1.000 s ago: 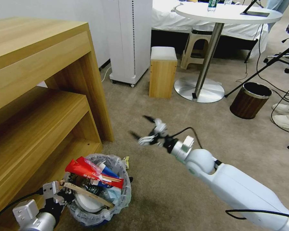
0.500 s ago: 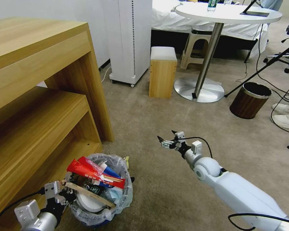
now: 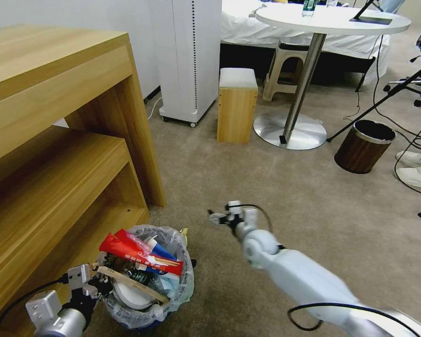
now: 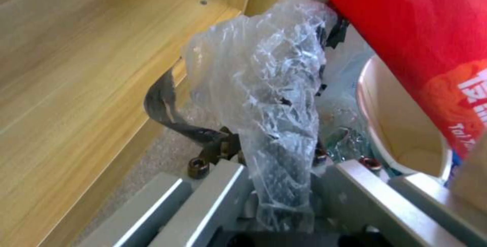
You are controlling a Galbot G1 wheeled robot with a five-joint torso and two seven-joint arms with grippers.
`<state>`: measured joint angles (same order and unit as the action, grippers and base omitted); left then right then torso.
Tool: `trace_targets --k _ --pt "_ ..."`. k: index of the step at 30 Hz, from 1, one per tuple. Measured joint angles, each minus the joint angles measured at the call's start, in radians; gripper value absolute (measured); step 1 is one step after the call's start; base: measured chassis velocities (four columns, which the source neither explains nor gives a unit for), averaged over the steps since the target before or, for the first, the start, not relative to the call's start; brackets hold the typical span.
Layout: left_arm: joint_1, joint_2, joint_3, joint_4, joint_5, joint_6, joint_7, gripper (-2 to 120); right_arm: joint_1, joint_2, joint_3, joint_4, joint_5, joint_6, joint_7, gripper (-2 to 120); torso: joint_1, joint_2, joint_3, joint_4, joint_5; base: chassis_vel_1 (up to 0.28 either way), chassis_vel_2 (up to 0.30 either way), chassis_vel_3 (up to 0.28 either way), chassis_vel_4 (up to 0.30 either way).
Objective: Pick up the trash bin and place the garbage on the floor into it.
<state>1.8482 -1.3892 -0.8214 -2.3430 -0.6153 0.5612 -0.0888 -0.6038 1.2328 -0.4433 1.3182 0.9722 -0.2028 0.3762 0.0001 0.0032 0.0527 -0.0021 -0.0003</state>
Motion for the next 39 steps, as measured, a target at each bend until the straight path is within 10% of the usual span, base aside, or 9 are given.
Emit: trace_targets --k 39 --pt "0.013 -0.045 0.008 -0.007 0.029 -0.001 0.001 1 0.065 0.326 -0.033 -0.467 -0.148 -0.040 0.018 100 0.000 0.000 0.000 -0.0002 0.0001 0.000 0.000 0.000 0.000"
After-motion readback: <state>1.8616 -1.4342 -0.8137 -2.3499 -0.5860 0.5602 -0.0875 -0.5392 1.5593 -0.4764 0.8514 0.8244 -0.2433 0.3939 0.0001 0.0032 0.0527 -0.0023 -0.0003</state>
